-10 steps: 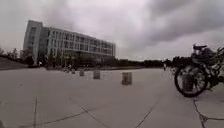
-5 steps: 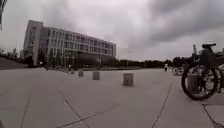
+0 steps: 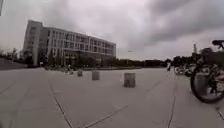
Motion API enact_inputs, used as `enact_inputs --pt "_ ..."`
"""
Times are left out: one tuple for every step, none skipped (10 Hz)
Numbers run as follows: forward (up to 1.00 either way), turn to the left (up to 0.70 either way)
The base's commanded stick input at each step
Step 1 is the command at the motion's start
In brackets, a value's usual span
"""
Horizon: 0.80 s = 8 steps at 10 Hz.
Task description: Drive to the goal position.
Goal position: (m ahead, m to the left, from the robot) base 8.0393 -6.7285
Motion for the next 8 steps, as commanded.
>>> enact_inputs --pt "0.5 0.0" --pt "0.5 0.0" --pt "0.5 0.0" --pt "0.5 0.0" --pt "0.5 0.0" --pt "0.5 0.0" --pt "0.5 0.0" --pt "0.5 0.0"
